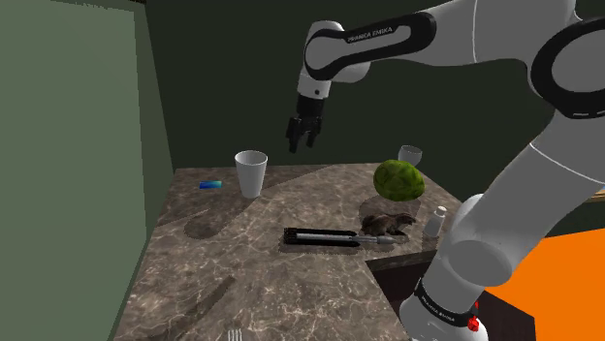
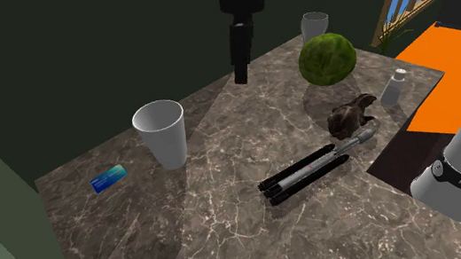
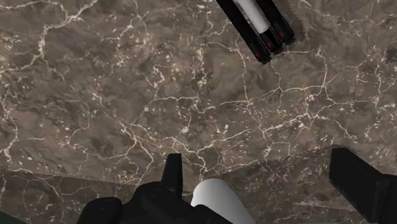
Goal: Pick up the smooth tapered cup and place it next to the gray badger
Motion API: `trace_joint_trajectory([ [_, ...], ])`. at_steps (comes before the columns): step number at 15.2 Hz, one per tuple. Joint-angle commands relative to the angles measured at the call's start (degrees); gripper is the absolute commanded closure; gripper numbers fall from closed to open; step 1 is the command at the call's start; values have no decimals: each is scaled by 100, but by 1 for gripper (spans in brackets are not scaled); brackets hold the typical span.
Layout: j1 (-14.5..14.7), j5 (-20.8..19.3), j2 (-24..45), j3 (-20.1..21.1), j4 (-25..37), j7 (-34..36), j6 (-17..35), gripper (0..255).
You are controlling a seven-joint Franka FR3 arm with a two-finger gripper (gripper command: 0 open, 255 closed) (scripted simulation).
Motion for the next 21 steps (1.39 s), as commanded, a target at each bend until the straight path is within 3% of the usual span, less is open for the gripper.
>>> trace_joint_trajectory([
  [1,-16,37,455,-46,357,-81,55,0],
  [9,-97,243,2371,-122,2122,-303,43,0],
  [16,-241,397,4221,-107,4304,-379,-425,0],
  [21,-212,413,4278,-92,4010,-397,-73,0],
])
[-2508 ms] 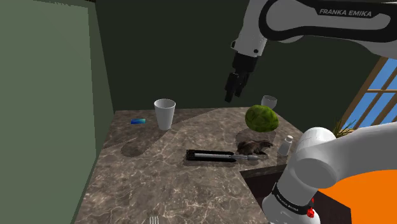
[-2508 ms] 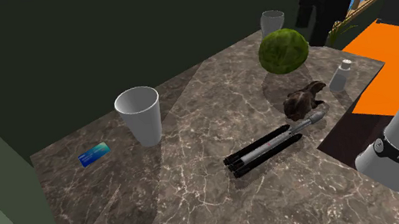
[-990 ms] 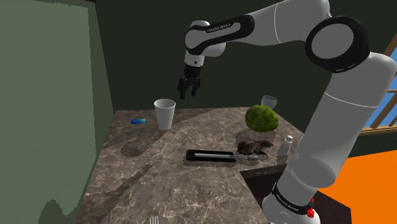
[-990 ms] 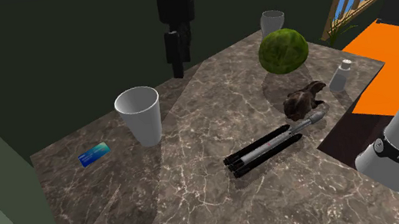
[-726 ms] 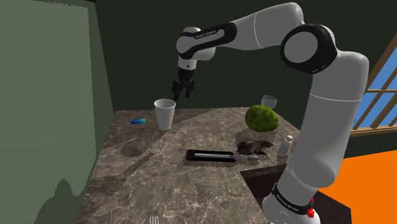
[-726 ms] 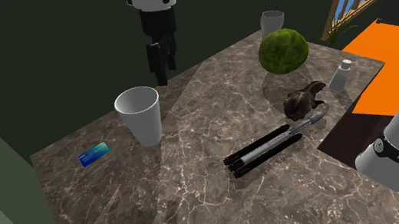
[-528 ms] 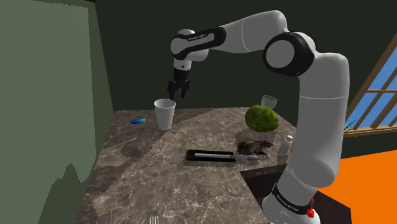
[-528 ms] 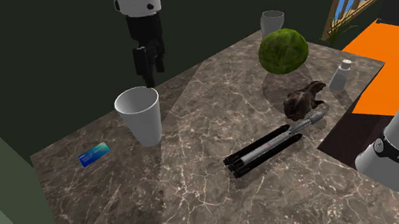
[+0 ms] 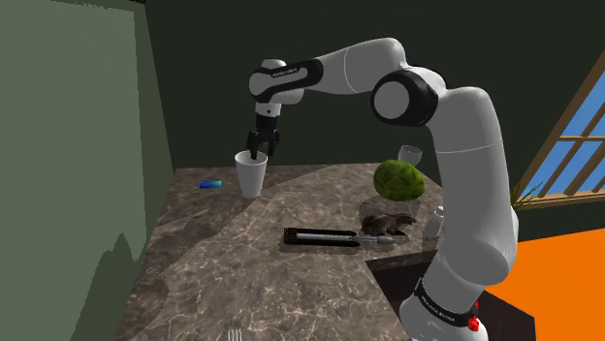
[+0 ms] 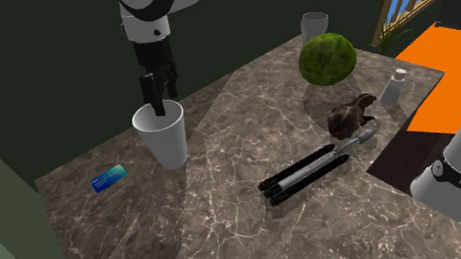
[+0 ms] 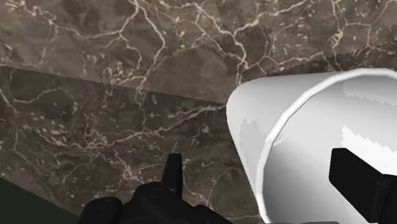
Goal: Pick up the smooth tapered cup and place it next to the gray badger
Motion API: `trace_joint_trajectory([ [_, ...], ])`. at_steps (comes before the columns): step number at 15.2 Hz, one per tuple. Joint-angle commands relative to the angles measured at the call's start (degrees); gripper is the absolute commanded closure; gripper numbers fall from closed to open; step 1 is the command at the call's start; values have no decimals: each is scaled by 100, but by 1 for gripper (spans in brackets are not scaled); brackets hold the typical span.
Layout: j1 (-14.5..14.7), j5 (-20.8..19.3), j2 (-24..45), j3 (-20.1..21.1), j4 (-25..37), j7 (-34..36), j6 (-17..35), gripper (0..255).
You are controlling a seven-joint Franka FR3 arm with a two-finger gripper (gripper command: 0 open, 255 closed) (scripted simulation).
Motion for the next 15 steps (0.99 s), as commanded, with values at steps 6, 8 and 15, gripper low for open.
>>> trace_joint_trajectory([
  [6,21,13,64,11,-155,-9,223,0],
  [8,21,13,64,11,-155,-9,223,0],
  [15,21,13,64,11,-154,-9,221,255],
])
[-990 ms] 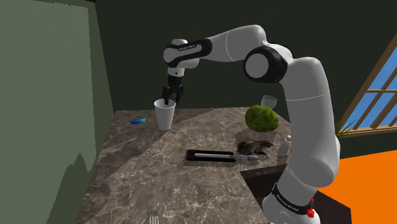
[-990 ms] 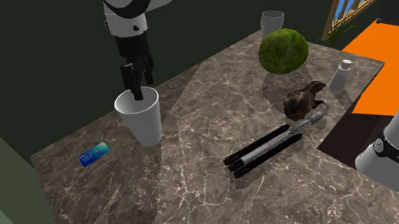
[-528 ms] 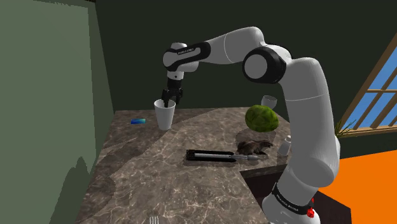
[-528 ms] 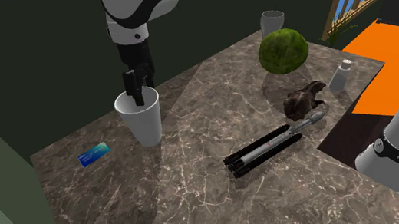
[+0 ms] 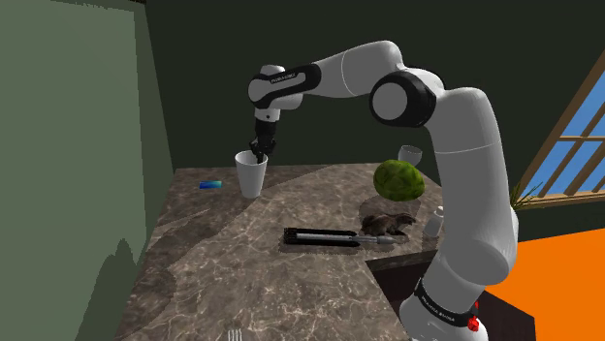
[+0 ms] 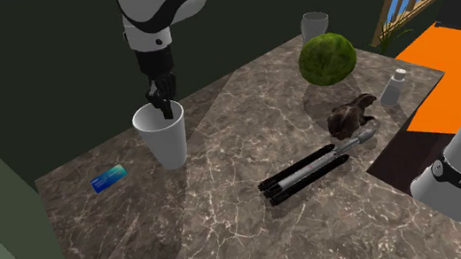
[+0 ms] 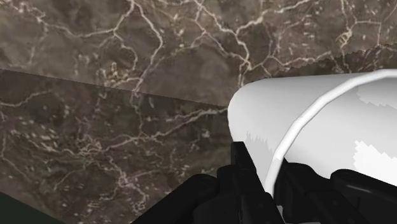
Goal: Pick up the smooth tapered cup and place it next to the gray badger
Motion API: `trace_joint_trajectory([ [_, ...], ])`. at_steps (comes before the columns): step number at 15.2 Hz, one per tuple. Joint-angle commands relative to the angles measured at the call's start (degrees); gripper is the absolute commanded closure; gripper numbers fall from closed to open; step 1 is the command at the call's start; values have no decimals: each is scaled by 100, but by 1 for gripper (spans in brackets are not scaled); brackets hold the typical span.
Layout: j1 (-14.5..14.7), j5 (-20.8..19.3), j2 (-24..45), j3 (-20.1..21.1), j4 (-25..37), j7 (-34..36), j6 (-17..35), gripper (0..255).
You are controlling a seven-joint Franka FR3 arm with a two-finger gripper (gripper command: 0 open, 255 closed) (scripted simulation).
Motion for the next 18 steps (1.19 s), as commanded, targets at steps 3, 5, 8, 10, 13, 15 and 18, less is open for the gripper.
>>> trace_joint_trajectory([
  [3,1,0,0,1,-1,0,-1,255],
  [5,1,0,0,1,-3,0,1,255],
  [8,-1,-9,-43,-3,85,19,-128,255],
  [10,-3,-17,-80,-5,182,39,-261,255],
  [13,-6,-29,-128,-9,338,69,-463,255],
  [15,-9,-36,-153,-11,453,88,-601,255],
  [18,-14,-46,-181,-13,640,118,-814,255],
])
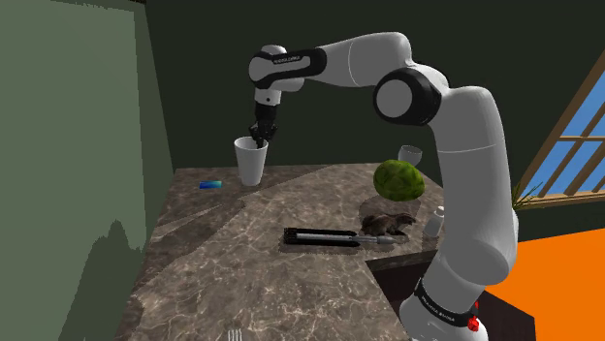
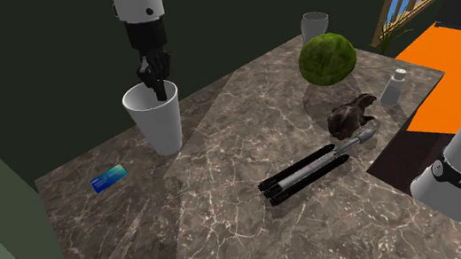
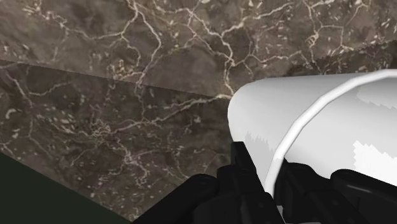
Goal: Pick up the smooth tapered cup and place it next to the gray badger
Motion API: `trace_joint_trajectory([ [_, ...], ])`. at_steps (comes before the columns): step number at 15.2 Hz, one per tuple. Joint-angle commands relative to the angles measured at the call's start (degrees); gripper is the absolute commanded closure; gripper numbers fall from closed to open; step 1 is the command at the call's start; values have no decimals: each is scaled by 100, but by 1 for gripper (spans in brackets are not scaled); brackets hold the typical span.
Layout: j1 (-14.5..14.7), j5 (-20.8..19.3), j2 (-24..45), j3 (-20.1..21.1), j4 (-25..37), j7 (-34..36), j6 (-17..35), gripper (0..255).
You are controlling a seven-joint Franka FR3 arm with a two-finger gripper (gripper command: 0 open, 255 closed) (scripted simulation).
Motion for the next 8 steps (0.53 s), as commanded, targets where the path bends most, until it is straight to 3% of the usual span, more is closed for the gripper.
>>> trace_joint_trajectory([
  [1,-11,-5,-23,-4,118,9,-140,255],
  [8,-28,-20,-22,-6,656,81,-672,255],
])
